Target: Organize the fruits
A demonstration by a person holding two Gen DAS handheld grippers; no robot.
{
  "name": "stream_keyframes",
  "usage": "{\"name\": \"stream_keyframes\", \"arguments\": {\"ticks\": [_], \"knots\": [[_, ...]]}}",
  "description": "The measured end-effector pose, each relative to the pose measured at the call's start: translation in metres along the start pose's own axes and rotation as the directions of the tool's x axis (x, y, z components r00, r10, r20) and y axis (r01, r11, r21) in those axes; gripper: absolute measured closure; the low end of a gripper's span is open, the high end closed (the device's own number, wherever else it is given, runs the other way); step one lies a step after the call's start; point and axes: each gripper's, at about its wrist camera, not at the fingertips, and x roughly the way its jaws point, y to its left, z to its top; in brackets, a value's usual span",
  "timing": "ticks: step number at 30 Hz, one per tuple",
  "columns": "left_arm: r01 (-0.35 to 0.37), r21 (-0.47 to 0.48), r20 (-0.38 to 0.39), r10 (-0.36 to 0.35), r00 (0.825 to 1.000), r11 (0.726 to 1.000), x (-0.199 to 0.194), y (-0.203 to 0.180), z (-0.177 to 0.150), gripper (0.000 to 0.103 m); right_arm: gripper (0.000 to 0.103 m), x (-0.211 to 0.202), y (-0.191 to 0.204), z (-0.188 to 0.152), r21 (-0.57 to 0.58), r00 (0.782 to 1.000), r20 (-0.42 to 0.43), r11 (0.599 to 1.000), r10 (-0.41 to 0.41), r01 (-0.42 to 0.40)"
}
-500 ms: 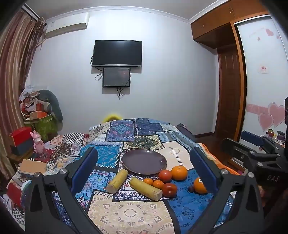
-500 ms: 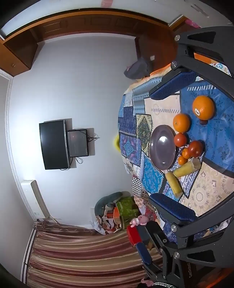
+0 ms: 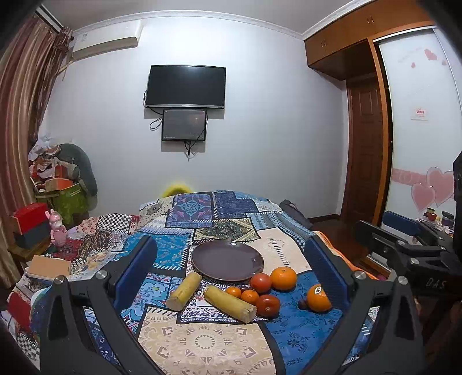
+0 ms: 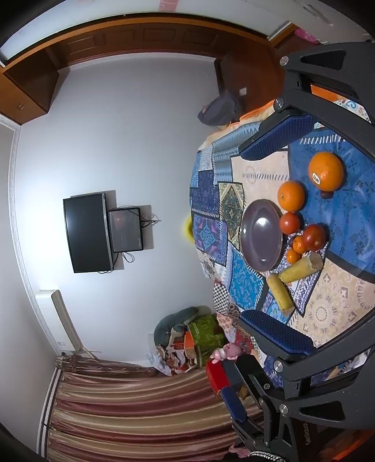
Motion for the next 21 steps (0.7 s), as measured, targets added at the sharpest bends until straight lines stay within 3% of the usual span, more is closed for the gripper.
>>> {"name": "stream_keyframes", "arguments": {"ticks": [21], "knots": [[0.005, -0.007, 0.012, -0.005, 1.0, 1.0, -0.0021, 0.001, 0.0018, 0.0, 0.0, -0.0038, 0.0044, -0.0029, -0.013, 1.0, 0.016, 1.0, -0.002, 0.002]]}}
